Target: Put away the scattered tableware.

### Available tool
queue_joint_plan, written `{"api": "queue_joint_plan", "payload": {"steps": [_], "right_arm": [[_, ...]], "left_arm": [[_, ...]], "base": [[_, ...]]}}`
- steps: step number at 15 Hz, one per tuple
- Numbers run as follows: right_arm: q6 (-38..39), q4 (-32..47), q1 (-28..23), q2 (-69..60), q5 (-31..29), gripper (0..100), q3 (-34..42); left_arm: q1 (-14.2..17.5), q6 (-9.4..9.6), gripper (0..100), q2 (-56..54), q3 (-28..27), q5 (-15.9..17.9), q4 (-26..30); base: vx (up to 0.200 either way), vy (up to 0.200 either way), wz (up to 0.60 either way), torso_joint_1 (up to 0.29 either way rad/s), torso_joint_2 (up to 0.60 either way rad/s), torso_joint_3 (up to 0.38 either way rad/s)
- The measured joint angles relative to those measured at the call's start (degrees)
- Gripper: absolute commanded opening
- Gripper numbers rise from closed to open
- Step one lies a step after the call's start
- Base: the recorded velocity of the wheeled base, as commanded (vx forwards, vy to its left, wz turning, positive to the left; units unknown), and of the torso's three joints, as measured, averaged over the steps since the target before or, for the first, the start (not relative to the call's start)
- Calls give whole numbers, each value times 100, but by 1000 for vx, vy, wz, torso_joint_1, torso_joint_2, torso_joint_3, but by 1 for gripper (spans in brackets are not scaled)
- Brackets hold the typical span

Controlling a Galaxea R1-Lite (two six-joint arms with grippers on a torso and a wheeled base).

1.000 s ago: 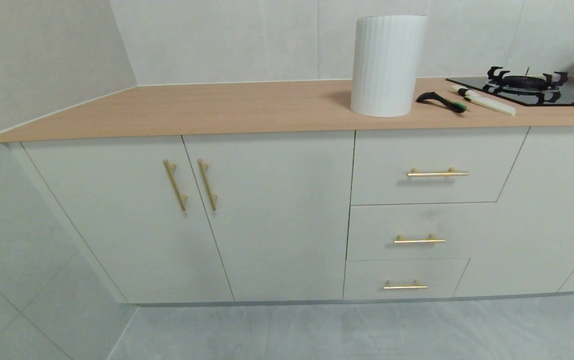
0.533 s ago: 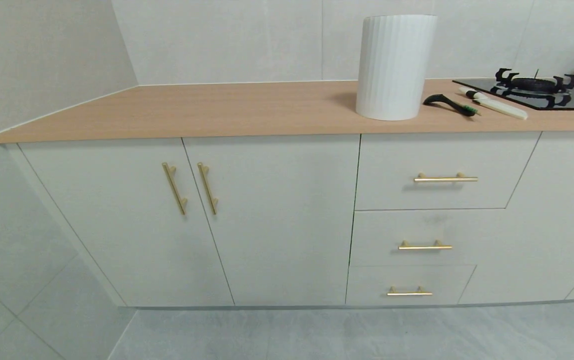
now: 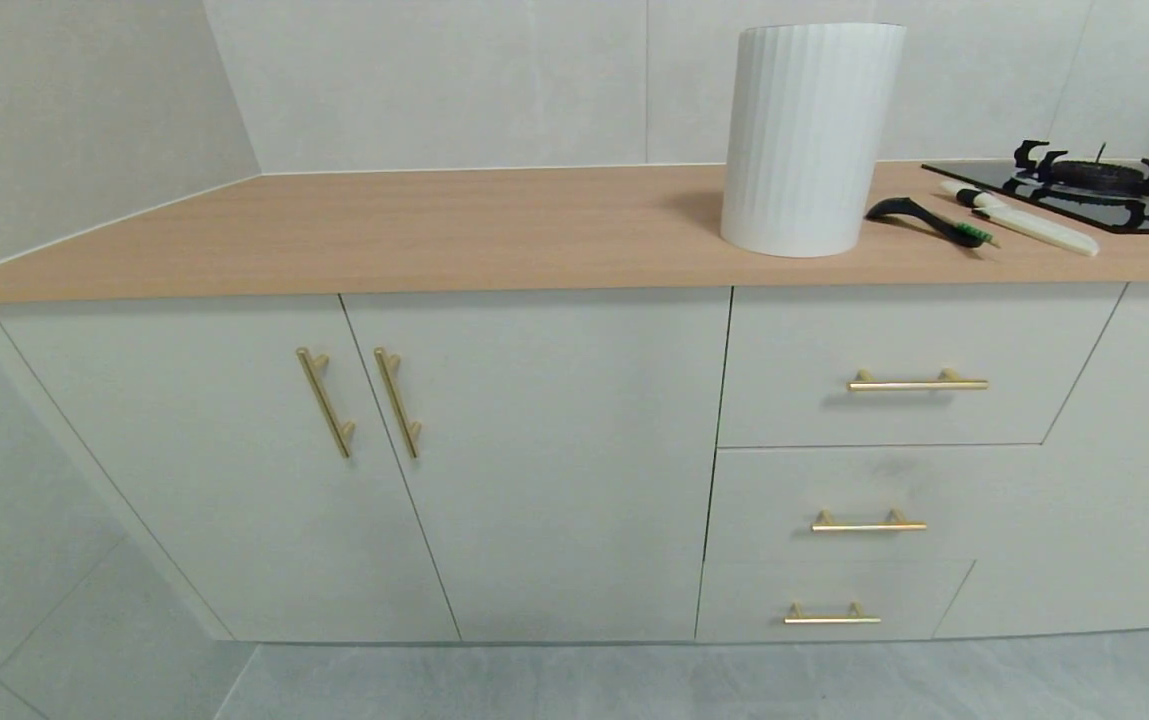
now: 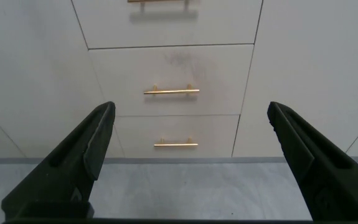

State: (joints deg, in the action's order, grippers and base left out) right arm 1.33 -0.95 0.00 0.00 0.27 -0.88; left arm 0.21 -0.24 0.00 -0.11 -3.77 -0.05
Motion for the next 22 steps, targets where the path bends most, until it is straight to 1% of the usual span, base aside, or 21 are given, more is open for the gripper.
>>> {"api": "queue_joint_plan", "payload": {"steps": [2, 11, 14, 17, 22], "right_arm": [[0, 0, 0, 0, 2, 100, 0], [-144, 38, 0, 7, 51, 100, -24], [-151, 95, 71, 333, 85, 100, -397], [-155, 113, 145, 1574, 132, 100, -992], [-154, -24, 217, 4763, 266, 100, -2238]], "left_arm": [[0, 15, 100, 0, 1, -2, -5], [-7, -27, 100, -2, 0, -6, 2], [4, -27, 100, -2, 0, -9, -5], [6, -24, 100, -2, 0, -6, -5], [1, -27, 100, 0, 0, -9, -2]], "base": [[0, -200, 0, 0, 2, 0], [0, 0, 0, 0, 0, 0], [0, 0, 0, 0, 0, 0], [0, 0, 0, 0, 0, 0], [0, 0, 0, 0, 0, 0]]}}
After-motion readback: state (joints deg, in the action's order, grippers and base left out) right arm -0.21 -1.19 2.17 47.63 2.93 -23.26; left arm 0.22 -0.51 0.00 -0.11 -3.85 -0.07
